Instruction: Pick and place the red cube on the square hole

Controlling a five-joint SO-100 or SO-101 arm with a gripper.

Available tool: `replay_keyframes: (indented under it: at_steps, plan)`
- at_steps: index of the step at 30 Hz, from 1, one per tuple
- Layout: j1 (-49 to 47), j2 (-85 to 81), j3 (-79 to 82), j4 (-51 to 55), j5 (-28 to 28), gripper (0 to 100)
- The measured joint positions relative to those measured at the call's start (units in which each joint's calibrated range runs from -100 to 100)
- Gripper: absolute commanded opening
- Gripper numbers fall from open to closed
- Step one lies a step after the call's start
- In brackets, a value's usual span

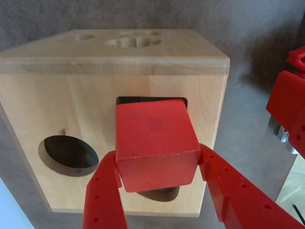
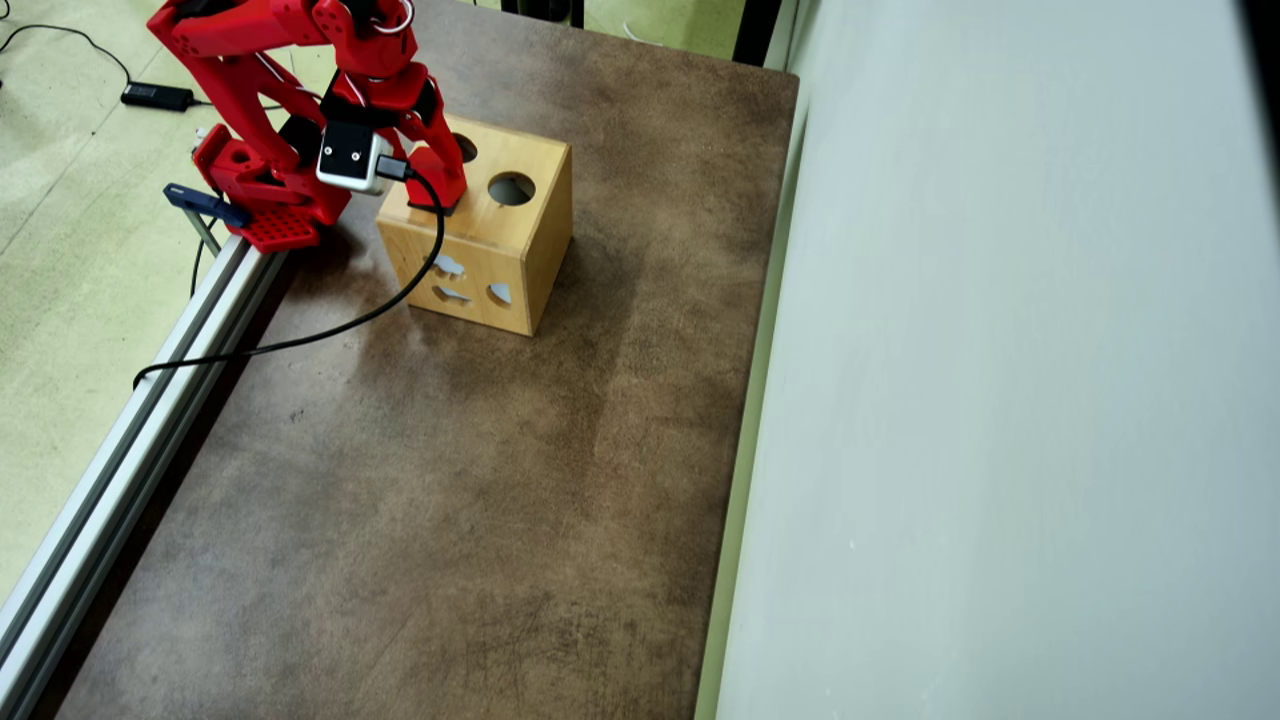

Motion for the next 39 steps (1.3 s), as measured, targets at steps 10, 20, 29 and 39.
replay_keyframes:
  at_steps: [10, 20, 29, 39]
  plan:
    - [0.0, 0.0, 0.3, 0.2, 0.1, 2]
    - [0.0, 0.0, 0.3, 0.2, 0.1, 2]
    - [0.0, 0.0, 0.3, 0.2, 0.1, 5]
    - [0.0, -4.7, 0.9, 0.3, 0.1, 44]
